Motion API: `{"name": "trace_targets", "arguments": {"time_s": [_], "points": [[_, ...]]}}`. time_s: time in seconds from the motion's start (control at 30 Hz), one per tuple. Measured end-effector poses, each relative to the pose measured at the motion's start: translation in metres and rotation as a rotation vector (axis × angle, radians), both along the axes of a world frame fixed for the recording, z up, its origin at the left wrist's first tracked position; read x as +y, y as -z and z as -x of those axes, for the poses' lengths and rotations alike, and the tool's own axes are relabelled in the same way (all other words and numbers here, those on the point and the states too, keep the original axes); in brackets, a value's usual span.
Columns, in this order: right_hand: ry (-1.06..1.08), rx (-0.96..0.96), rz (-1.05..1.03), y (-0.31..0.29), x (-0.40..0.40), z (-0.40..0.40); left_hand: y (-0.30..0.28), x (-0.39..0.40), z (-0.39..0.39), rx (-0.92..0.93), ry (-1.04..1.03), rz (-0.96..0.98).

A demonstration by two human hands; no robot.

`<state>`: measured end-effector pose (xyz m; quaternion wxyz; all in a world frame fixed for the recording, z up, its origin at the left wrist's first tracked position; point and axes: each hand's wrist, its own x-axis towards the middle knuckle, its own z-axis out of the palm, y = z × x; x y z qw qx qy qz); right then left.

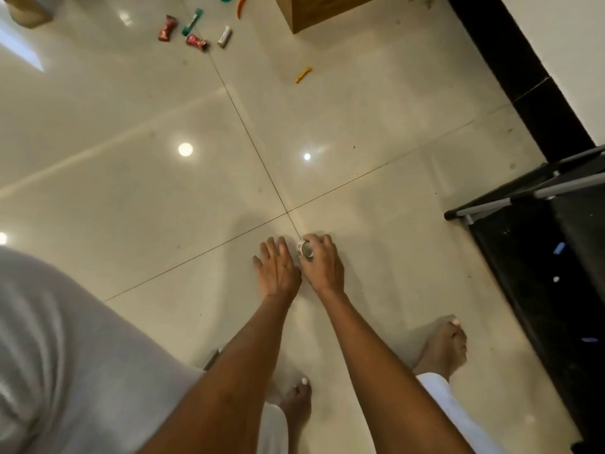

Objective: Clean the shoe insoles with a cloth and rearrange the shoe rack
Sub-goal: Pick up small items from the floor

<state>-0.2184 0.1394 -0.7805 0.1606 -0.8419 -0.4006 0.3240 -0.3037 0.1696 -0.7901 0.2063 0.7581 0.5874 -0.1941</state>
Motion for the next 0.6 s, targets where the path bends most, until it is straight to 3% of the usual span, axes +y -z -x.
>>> {"name": "trace_targets", "arguments": {"time_s": [0.2,0.37,0.5,0.6], "points": [[0.084,0.040,-0.047,-0.001,-0.020,0.016,0.009,-0.003,0.018,-0.072,-0.188,-0.007],[0.136,0.033,-0.059,-0.009,-0.041,0.001,0.009,0.001,0.015,-0.136,-0.178,-0.013],[0.190,0.049,-0.072,-0.027,-0.055,-0.011,-0.004,-0.004,0.009,-0.353,-0.164,0.058],[0.295,0.080,-0.082,-0.059,-0.068,-0.021,-0.030,-0.019,0.001,-0.464,-0.015,0.100]]}}
